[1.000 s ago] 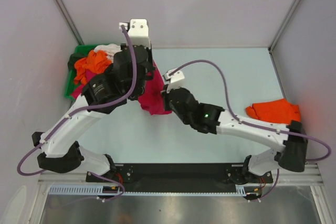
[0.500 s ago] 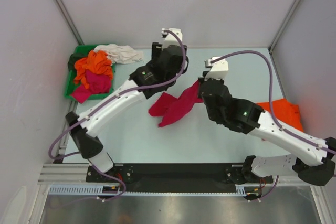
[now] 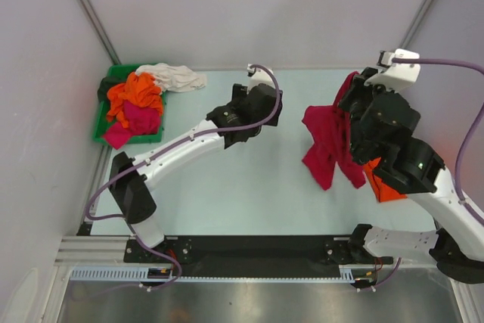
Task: Fold and stack the t-shirts
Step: Flatten out the tshirt
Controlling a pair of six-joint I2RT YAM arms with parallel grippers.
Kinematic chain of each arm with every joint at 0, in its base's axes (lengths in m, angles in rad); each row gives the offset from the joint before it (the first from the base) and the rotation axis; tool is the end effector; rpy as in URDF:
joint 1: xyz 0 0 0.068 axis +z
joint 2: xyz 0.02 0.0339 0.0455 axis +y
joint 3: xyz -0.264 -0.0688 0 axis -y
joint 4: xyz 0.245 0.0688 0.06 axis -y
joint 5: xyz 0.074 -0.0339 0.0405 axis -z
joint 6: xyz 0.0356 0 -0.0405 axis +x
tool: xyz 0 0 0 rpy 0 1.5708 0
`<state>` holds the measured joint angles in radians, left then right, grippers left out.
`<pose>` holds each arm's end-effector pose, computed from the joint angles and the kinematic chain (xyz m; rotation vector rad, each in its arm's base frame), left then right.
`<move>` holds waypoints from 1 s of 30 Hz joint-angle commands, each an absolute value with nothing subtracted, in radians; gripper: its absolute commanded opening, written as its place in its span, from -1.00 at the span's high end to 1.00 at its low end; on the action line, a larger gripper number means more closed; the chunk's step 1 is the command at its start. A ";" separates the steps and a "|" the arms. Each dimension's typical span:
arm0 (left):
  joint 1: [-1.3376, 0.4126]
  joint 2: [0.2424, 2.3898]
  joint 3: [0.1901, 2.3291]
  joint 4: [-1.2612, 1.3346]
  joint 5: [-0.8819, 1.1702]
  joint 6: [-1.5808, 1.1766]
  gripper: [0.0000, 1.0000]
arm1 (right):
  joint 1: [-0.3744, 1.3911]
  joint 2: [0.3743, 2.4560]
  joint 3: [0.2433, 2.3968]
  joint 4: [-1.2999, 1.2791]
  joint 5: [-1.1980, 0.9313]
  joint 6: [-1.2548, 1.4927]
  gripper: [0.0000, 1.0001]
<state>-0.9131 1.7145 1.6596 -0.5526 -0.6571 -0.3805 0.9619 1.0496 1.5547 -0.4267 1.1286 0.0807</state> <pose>0.2554 -0.2951 0.3629 0.1833 2.0326 -0.0863 0.1196 0.1152 0.5205 0.2445 1.5177 -0.0130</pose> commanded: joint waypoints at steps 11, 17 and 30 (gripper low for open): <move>-0.960 1.479 1.315 -0.295 -0.413 -0.534 -0.76 | 1.012 1.300 1.912 -0.450 0.956 -0.123 1.00; -0.962 1.384 1.243 -0.288 -0.452 -0.541 -0.77 | 0.989 1.355 2.052 -0.499 0.902 -0.071 1.00; -0.962 1.241 1.181 -0.373 -0.615 -0.545 -0.79 | 0.614 1.341 1.968 -0.690 0.677 0.205 1.00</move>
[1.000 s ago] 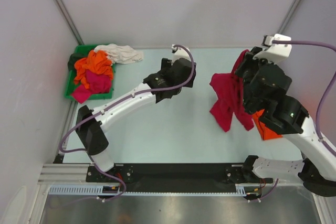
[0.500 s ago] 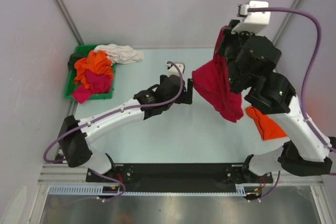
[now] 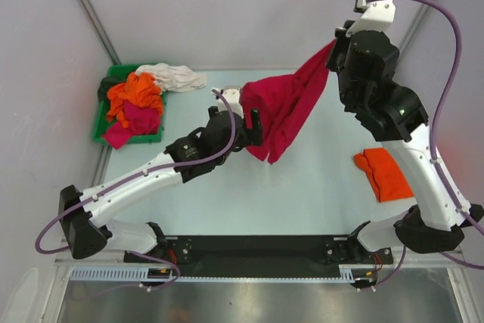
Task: Fold and stack the t-shirts
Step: Flatten out the tshirt
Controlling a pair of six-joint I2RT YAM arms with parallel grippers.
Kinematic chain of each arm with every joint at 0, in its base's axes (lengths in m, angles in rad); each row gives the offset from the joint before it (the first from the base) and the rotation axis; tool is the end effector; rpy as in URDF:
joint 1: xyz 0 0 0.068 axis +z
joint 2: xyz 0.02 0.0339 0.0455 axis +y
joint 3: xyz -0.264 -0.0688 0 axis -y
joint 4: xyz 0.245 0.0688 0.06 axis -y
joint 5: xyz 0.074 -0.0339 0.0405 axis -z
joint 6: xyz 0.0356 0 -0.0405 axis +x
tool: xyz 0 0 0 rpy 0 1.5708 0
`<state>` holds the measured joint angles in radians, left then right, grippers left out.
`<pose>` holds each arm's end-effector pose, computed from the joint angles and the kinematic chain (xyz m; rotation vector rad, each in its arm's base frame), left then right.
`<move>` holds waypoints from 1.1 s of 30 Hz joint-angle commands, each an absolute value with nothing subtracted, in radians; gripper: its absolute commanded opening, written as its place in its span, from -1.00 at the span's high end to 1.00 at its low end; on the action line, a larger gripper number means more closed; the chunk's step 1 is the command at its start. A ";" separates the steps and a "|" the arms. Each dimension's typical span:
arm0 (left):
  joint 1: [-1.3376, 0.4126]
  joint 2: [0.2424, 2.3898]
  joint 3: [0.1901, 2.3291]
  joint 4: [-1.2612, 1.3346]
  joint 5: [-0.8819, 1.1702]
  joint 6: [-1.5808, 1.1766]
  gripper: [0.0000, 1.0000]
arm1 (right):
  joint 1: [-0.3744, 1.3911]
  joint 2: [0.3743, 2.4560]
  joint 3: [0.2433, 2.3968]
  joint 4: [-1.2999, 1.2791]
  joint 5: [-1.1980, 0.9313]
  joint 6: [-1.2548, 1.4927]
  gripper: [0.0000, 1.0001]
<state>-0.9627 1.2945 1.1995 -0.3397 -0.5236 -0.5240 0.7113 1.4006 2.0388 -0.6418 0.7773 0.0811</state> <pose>0.1818 -0.2300 0.3598 0.0985 1.9693 -0.4561 0.1948 0.1350 0.5675 0.1136 1.5693 0.0099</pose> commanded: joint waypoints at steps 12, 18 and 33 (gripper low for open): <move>-0.927 1.114 1.186 -0.439 -0.715 -0.545 -0.79 | 0.820 1.571 2.060 -0.649 0.561 0.229 1.00; -0.911 1.026 1.138 -0.462 -0.756 -0.541 -0.78 | 0.888 1.690 2.189 -0.692 0.601 0.207 1.00; -0.893 1.035 1.117 -0.468 -0.716 -0.537 -0.78 | 0.848 1.529 2.052 -0.738 0.748 0.187 1.00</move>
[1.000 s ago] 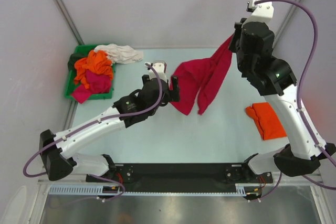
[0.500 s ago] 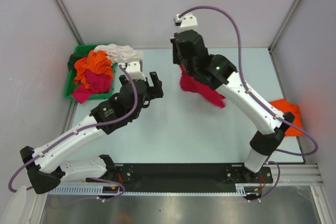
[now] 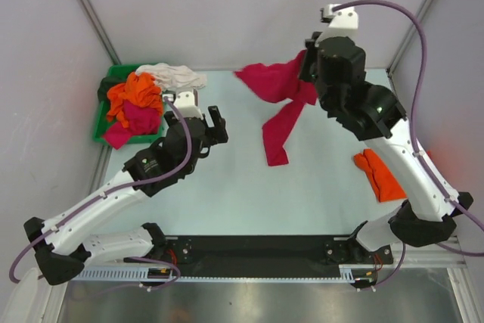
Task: Fold and stack the t-shirts
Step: Flatten out the tshirt
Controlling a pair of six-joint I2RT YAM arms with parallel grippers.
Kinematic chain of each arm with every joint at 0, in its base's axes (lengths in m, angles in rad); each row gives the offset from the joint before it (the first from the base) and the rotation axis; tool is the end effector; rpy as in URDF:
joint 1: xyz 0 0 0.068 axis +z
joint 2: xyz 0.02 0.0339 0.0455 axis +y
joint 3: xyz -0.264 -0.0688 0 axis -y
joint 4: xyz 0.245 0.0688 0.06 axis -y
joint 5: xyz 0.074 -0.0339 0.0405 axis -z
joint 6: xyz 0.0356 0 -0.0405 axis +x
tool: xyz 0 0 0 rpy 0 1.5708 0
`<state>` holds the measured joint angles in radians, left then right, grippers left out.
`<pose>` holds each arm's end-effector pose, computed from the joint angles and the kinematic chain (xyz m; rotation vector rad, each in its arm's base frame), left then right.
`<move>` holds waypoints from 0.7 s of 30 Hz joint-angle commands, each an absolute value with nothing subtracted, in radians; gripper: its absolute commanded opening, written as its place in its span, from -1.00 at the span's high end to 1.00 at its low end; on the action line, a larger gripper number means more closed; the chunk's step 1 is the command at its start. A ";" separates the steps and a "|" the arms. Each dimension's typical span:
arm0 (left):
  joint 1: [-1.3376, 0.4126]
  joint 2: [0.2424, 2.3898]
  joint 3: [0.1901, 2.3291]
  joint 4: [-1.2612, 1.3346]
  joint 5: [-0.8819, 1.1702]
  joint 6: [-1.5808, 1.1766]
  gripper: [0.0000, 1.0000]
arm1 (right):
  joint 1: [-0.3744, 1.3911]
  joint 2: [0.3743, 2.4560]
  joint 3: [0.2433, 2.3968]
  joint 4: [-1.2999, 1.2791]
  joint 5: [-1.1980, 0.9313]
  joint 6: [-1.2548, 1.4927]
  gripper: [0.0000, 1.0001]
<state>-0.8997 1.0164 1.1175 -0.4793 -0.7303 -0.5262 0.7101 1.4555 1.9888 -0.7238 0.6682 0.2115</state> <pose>0.1505 -0.1514 0.3853 -0.1247 1.8544 -0.2784 0.2193 0.1594 0.5327 0.0513 1.7201 0.0930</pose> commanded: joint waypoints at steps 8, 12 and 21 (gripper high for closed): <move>-0.893 1.049 1.118 -0.434 -0.690 -0.523 -0.78 | 0.851 1.481 2.061 -0.750 0.773 0.149 1.00; -0.893 1.075 1.140 -0.420 -0.654 -0.519 -0.78 | 0.920 1.461 2.060 -0.730 0.813 0.149 1.00; -0.894 1.169 1.109 -0.336 -0.537 -0.551 -0.76 | 0.933 1.457 2.045 -0.726 0.779 0.167 1.00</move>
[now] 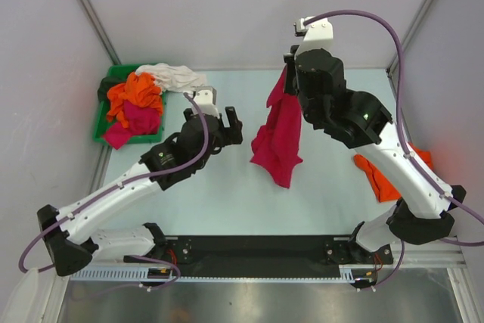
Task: Fold and stack the t-shirts
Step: Flatten out the tshirt
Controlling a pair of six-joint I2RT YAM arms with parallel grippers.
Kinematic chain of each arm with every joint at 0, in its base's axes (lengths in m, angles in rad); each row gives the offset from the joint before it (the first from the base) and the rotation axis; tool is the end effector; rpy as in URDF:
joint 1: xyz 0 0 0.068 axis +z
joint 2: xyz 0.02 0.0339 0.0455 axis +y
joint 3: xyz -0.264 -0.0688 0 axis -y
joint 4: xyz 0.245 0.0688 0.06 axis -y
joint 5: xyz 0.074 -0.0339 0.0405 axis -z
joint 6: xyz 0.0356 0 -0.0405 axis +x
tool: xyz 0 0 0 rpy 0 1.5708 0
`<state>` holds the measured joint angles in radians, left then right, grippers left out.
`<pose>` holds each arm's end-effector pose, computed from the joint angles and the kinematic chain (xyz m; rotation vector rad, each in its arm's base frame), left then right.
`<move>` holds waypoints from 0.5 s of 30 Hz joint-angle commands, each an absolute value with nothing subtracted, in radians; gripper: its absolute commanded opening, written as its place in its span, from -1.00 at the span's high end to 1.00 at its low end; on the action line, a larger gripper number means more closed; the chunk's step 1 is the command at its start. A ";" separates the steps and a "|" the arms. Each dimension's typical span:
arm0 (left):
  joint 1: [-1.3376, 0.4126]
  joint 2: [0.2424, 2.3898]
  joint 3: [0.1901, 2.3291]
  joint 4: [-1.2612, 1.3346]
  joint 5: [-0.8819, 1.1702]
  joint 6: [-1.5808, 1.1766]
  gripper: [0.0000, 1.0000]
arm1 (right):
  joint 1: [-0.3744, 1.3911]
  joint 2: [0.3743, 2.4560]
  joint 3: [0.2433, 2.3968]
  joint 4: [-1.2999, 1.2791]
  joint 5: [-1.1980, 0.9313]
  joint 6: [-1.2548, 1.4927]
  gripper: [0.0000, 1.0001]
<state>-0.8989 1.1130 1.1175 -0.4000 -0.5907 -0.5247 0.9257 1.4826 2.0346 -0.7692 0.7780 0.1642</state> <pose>0.1672 -0.1783 0.3715 -0.0246 1.9149 -0.3843 0.1829 0.2015 0.5346 -0.1081 1.7227 0.1081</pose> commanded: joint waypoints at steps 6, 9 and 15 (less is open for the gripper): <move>-0.873 1.230 1.097 -0.302 -0.482 -0.609 -0.78 | 0.946 1.453 2.074 -0.739 0.791 0.147 1.00; -0.861 1.232 1.069 -0.275 -0.454 -0.640 -0.79 | 0.942 1.427 2.062 -0.744 0.802 0.140 1.00; -0.812 1.265 1.035 -0.221 -0.392 -0.704 -0.80 | 0.907 1.367 2.034 -0.761 0.747 0.169 1.00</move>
